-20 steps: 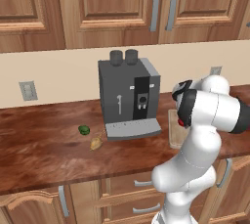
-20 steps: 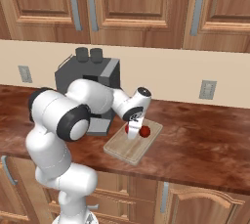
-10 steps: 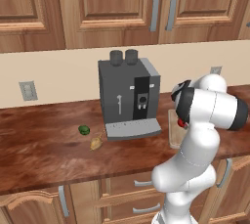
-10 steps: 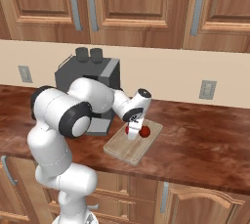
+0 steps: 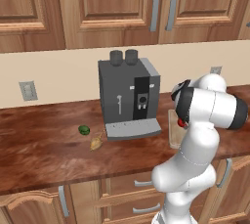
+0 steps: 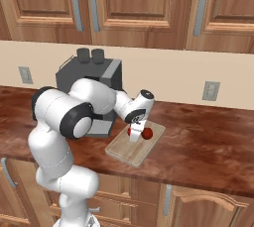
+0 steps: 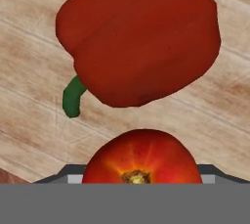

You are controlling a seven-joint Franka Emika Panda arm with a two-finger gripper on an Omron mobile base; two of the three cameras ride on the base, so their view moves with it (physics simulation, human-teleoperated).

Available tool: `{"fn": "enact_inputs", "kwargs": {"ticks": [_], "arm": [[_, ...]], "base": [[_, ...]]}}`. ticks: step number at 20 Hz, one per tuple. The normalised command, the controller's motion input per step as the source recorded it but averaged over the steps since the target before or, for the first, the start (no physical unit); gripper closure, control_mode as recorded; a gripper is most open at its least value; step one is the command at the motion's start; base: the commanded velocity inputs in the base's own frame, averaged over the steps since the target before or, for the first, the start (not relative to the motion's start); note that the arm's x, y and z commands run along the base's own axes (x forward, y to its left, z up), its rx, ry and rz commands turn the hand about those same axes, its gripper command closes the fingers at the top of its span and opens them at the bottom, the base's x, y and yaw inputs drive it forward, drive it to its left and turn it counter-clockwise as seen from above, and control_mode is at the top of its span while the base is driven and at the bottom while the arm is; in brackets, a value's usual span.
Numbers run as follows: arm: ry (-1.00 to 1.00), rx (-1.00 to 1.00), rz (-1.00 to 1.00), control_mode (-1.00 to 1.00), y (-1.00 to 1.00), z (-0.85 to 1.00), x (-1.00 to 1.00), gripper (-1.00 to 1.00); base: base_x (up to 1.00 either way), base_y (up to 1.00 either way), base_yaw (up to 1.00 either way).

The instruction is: Place the avocado, onion, tomato, and bell pepper on the cutting board.

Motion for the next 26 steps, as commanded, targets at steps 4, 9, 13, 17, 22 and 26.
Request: {"fn": "enact_inputs", "kwargs": {"ticks": [4, 9, 13, 17, 22, 26], "arm": [[0.00, 0.00, -0.01, -1.00, 0.00, -0.07, 0.00, -1.00], [0.00, 0.00, -0.01, -1.00, 0.00, 0.00, 0.00, -1.00], [-0.01, 0.01, -0.01, -1.00, 0.00, 0.03, -0.02, -1.00], [-0.02, 0.03, -0.01, -1.00, 0.00, 0.17, -0.04, -1.00], [-0.04, 0.04, -0.01, -1.00, 0.00, 0.34, -0.17, -1.00], [-0.06, 0.06, -0.01, -1.00, 0.00, 0.41, -0.28, -1.00]], "base": [[0.00, 0.00, 0.00], [0.00, 0.00, 0.00], [0.00, 0.00, 0.00], [0.00, 0.00, 0.00], [0.00, 0.00, 0.00], [0.00, 0.00, 0.00]]}}
